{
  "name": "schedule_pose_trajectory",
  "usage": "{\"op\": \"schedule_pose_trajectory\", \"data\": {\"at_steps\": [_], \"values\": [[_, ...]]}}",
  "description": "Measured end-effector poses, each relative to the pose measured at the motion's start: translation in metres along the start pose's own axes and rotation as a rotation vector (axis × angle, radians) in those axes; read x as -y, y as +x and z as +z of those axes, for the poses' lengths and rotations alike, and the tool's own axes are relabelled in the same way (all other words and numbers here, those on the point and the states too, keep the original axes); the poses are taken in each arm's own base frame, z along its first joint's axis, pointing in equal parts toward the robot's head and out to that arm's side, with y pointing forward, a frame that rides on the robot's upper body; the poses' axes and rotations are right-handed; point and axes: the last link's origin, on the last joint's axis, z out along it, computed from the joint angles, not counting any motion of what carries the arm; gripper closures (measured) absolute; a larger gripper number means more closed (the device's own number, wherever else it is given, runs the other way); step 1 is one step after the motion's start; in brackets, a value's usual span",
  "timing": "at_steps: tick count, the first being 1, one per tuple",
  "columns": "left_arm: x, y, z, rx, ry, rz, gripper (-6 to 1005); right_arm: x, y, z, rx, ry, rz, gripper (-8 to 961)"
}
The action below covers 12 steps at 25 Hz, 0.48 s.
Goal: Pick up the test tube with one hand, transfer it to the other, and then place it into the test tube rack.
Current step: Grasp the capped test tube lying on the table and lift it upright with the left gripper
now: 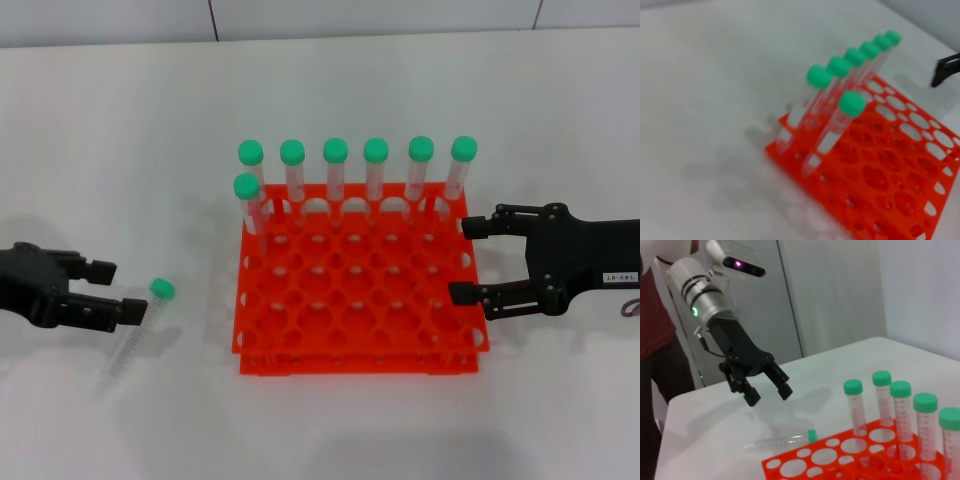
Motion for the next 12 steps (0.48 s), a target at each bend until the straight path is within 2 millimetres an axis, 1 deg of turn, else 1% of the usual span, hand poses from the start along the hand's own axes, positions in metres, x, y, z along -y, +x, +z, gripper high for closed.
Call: {"op": "schedule_pose_trajectory", "data": {"at_steps": [1,3,7,12], "values": [[0.002,-0.001,-0.002,0.028,0.011,-0.065,139,0.0,0.0,0.0,0.002,-0.002,0.0,94],[0.003,0.0,-0.003,0.049,0.021,-0.096,139,-0.001,-0.001,0.0,0.007,-0.006,0.0,94],[0.007,0.002,-0.008,0.106,0.067,-0.133,139,0.0,-0.003,0.0,0.013,-0.007,-0.003,94],[0.013,0.007,-0.009,0.203,0.119,-0.141,140,0.0,-0.007,0.002,0.015,-0.01,-0.017,94]]}}
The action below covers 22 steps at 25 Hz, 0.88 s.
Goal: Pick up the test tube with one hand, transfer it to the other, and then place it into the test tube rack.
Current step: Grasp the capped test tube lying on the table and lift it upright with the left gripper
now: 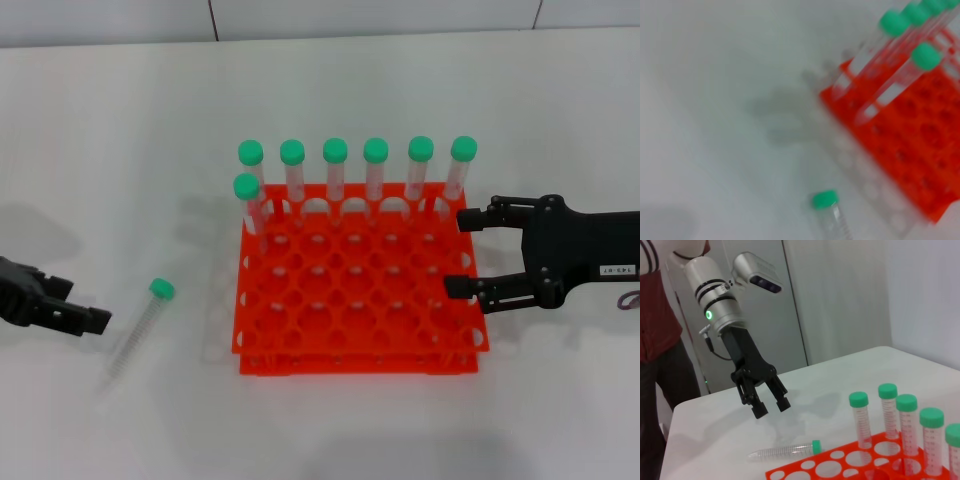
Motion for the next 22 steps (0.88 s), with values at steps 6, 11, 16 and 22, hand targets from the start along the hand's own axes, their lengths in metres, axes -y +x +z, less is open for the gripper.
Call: {"op": "schedule_pose_trajectory", "data": {"at_steps": [6,11,16,22], "values": [[0.004,0.008,0.005,0.101,0.051,0.001,140,0.0,-0.005,0.005,0.0,-0.012,-0.02,95],[-0.001,0.014,0.018,0.15,0.056,0.011,140,0.0,-0.006,0.007,0.003,-0.014,-0.023,95],[-0.006,0.019,0.025,0.174,0.055,0.017,140,-0.001,-0.007,0.009,0.011,-0.021,-0.02,95],[-0.014,0.021,0.039,0.216,0.036,0.04,140,-0.001,-0.008,0.009,0.012,-0.021,-0.022,95]]}}
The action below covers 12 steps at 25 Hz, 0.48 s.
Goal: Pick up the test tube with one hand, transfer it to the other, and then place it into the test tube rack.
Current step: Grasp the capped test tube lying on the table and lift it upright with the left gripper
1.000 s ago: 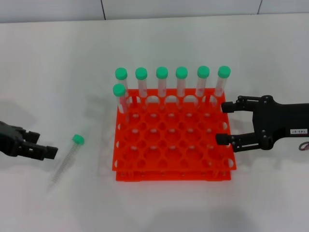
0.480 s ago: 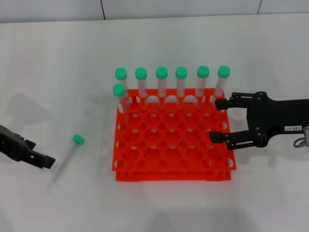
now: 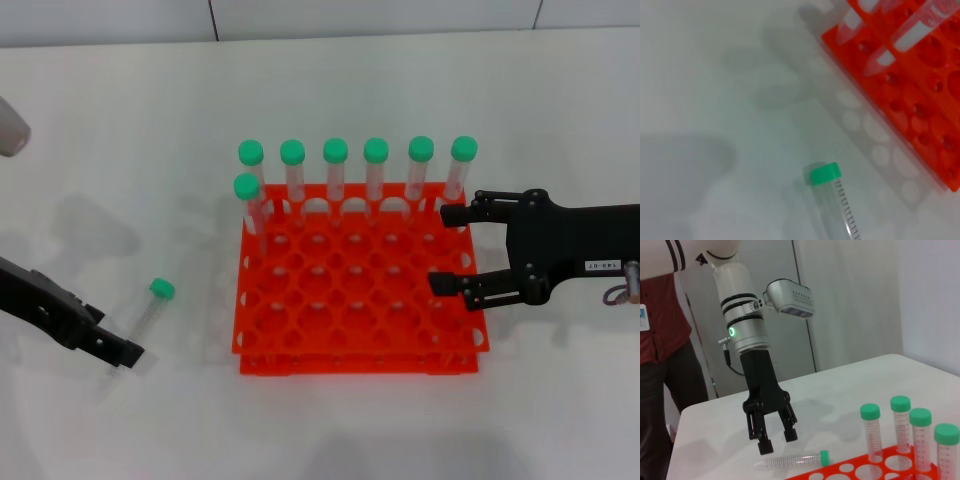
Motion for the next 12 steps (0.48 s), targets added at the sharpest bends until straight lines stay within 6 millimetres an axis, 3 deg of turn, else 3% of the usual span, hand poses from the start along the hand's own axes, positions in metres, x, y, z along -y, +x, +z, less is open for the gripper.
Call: {"op": "schedule_pose_trajectory", "data": {"at_steps": [12], "values": [[-0.008,0.001,0.017,0.043,-0.022,0.025,141,0.0,0.001,0.0,-0.001,0.003,0.003,95]]}}
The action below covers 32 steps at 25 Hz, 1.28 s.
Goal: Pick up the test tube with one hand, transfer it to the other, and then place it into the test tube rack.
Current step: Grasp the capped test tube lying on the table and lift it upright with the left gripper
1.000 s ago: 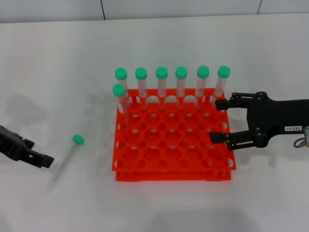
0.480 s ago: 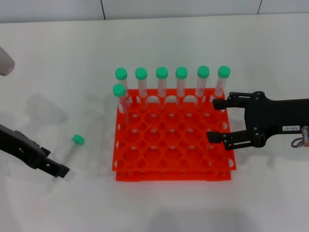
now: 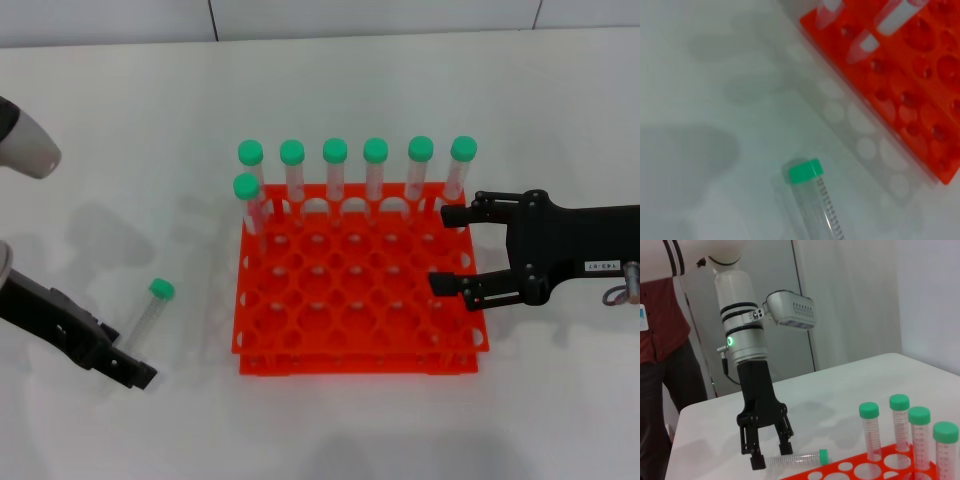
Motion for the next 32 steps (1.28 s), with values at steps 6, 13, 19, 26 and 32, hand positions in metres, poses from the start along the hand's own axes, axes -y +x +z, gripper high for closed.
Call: {"op": "schedule_pose_trajectory", "data": {"at_steps": [6,13,19,26,32], "values": [[-0.0001,-0.0012,0.0029,0.002,-0.012,-0.002,141,-0.0005,0.0015,-0.0007,0.0,0.002,0.004,96],[0.0002,-0.0029,0.0027,0.0,-0.014,-0.001,141,-0.0005,0.0016,-0.0009,0.0,0.003,0.005,96],[0.0016,-0.0043,0.0009,0.003,-0.014,-0.008,216,-0.0003,0.0013,-0.0007,0.0,0.003,0.004,96],[0.0021,-0.0056,0.0011,0.009,-0.014,-0.012,345,0.0003,0.0011,-0.0006,0.001,0.006,0.004,96],[0.0031,-0.0066,0.002,0.013,-0.012,-0.013,397,0.0005,0.0011,-0.0006,0.001,0.008,0.004,96]]}}
